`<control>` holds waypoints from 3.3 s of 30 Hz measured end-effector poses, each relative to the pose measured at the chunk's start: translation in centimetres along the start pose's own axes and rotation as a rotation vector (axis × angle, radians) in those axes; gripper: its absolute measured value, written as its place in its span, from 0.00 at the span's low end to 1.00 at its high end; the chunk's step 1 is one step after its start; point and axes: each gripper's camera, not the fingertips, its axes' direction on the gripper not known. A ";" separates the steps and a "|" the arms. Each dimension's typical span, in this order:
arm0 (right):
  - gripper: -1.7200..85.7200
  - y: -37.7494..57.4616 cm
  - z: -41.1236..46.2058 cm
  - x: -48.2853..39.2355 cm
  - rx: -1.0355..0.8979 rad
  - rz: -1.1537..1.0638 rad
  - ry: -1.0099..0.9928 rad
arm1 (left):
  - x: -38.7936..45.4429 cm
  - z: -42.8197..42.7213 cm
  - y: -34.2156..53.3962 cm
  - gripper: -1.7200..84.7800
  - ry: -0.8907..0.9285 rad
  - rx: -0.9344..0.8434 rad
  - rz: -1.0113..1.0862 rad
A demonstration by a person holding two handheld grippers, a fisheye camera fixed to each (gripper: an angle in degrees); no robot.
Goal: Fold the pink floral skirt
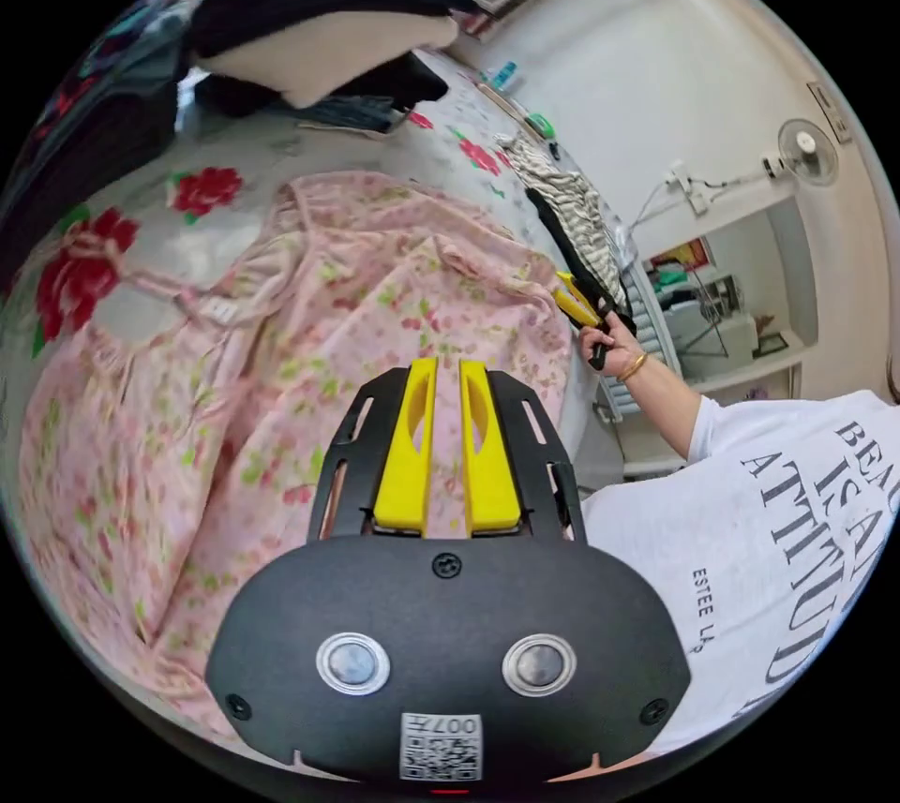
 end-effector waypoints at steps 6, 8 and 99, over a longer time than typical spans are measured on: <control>0.02 -1.0 2.7 -0.8 -0.098 -0.029 0.047 | 3.9 10.9 -11.7 0.08 0.019 -0.213 0.211; 0.02 -0.8 3.3 -1.5 -0.091 -0.047 0.047 | 3.8 14.2 -14.4 0.08 -0.013 -0.266 0.183; 0.02 11.0 17.8 -12.3 -0.539 -0.471 0.325 | -7.4 -22.5 30.8 0.01 0.275 0.383 -0.565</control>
